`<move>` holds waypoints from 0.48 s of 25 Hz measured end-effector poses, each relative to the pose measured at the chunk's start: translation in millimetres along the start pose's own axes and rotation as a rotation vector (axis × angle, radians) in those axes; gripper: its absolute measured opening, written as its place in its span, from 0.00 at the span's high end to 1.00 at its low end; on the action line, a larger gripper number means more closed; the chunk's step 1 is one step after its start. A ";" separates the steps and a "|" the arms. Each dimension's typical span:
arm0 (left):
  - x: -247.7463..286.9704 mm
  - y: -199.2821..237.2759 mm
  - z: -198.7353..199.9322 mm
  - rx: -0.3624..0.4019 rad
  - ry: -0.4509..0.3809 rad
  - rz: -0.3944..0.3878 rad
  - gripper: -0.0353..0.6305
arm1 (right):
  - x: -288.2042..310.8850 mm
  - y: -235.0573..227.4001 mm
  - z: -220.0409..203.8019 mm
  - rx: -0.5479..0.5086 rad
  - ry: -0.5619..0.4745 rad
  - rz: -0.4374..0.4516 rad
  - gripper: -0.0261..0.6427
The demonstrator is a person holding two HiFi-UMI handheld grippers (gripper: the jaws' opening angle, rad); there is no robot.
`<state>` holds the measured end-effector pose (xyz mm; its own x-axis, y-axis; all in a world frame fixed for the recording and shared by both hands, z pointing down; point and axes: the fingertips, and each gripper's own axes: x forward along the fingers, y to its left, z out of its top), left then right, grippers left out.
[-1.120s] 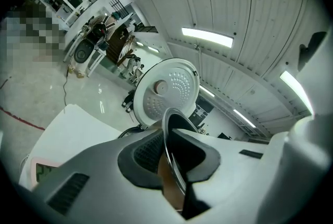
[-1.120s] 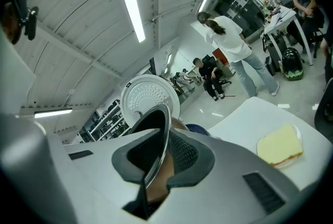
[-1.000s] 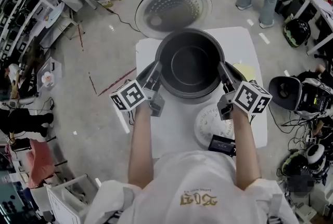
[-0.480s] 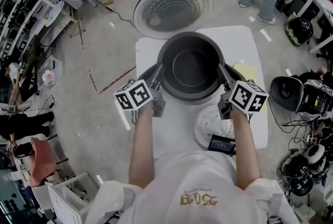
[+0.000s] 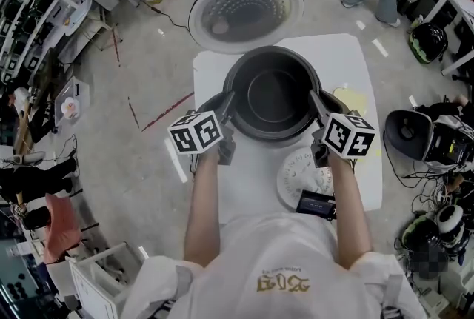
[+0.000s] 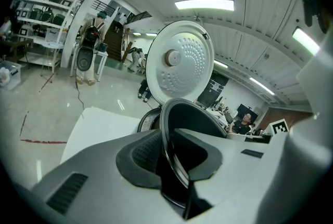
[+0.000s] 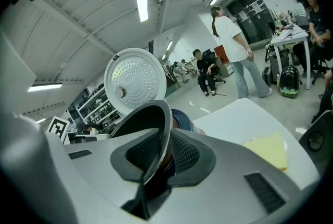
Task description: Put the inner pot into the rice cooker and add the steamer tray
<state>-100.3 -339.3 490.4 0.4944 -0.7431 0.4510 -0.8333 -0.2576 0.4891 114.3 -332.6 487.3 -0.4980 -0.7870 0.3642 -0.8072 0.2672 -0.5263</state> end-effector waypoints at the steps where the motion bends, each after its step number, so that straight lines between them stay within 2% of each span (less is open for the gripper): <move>1: 0.9 0.5 -1.4 0.002 0.005 0.003 0.81 | 0.3 -0.4 -0.3 -0.017 0.003 -0.005 0.84; 7: 3.4 1.0 -3.2 0.008 0.009 0.010 0.80 | 2.7 -5.5 -7.0 -0.072 0.033 -0.046 0.82; 12: 5.4 -0.3 -6.3 0.073 0.030 0.043 0.78 | 3.3 -8.4 -7.4 -0.121 0.034 -0.084 0.81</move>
<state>-95.9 -339.3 497.3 0.4639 -0.7359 0.4932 -0.8694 -0.2711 0.4131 117.0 -333.3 498.6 -0.4359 -0.7907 0.4299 -0.8777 0.2679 -0.3973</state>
